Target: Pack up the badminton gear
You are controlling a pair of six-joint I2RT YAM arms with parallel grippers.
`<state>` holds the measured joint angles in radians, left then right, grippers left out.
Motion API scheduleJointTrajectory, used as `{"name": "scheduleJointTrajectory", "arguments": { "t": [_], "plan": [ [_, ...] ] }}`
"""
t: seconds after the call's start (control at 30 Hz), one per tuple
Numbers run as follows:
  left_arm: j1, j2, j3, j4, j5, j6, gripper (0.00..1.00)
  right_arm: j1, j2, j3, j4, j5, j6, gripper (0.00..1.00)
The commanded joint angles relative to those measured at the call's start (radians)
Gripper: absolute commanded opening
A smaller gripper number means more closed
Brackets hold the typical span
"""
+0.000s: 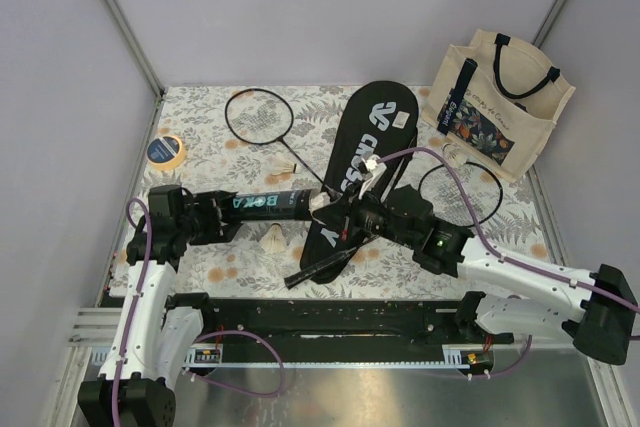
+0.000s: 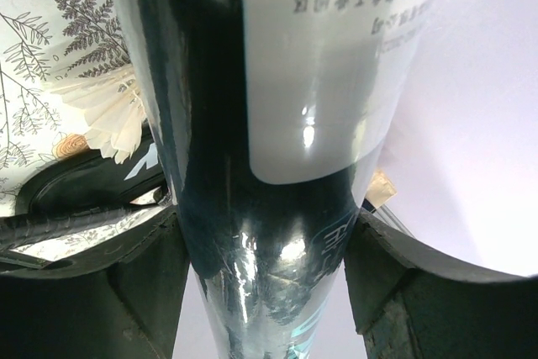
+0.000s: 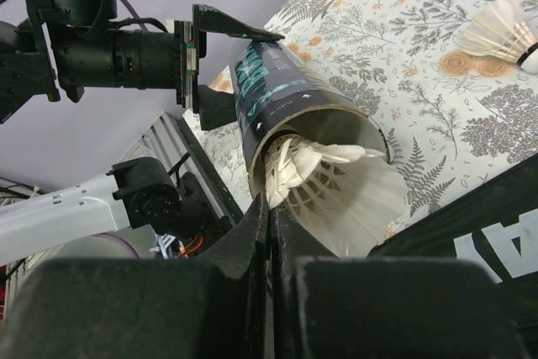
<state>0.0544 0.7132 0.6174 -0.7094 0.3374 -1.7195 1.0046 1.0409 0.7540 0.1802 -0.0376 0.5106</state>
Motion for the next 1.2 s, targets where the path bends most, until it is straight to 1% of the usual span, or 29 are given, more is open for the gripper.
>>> {"name": "scheduleJointTrajectory", "arguments": {
  "t": [0.0, 0.2, 0.33, 0.5, 0.57, 0.67, 0.73, 0.77, 0.8, 0.9, 1.0, 1.17],
  "plan": [
    [0.004, -0.018, 0.031, 0.045, 0.051, 0.012, 0.26, 0.037, 0.062, 0.034, 0.137, 0.033, -0.024, 0.0],
    [-0.001, -0.041, 0.024, 0.045, 0.057, 0.009, 0.26, 0.063, 0.152, 0.065, 0.199, 0.033, -0.037, 0.0],
    [0.001, -0.052, 0.016, 0.045, 0.068, 0.008, 0.26, 0.071, 0.183, 0.065, 0.237, 0.031, -0.03, 0.0],
    [0.001, -0.055, 0.016, 0.044, 0.065, 0.006, 0.26, 0.072, 0.208, 0.044, 0.283, 0.033, -0.02, 0.06],
    [0.001, -0.055, 0.018, 0.045, 0.057, 0.003, 0.26, 0.074, 0.208, 0.041, 0.289, 0.033, -0.017, 0.11],
    [-0.001, -0.055, 0.018, 0.048, 0.038, 0.003, 0.26, 0.071, 0.185, 0.044, 0.251, 0.082, -0.008, 0.19],
    [0.001, -0.058, 0.018, 0.056, 0.023, -0.005, 0.26, 0.072, 0.151, 0.044, 0.202, 0.102, -0.001, 0.27],
    [0.001, -0.06, 0.018, 0.06, 0.005, -0.006, 0.26, 0.074, 0.131, 0.036, 0.188, 0.11, 0.002, 0.33],
    [-0.001, -0.061, 0.021, 0.059, -0.012, -0.012, 0.26, 0.071, 0.105, 0.028, 0.177, 0.117, 0.003, 0.41],
    [0.001, -0.057, 0.021, 0.067, -0.043, -0.017, 0.26, 0.072, 0.036, 0.015, 0.124, 0.131, -0.009, 0.53],
    [0.001, -0.047, 0.028, 0.071, -0.057, -0.018, 0.26, 0.072, -0.021, 0.019, 0.062, 0.136, -0.038, 0.6],
    [0.002, -0.035, 0.048, 0.083, -0.107, -0.029, 0.25, 0.072, -0.113, -0.025, 0.03, 0.166, -0.055, 0.63]
  ]
}}
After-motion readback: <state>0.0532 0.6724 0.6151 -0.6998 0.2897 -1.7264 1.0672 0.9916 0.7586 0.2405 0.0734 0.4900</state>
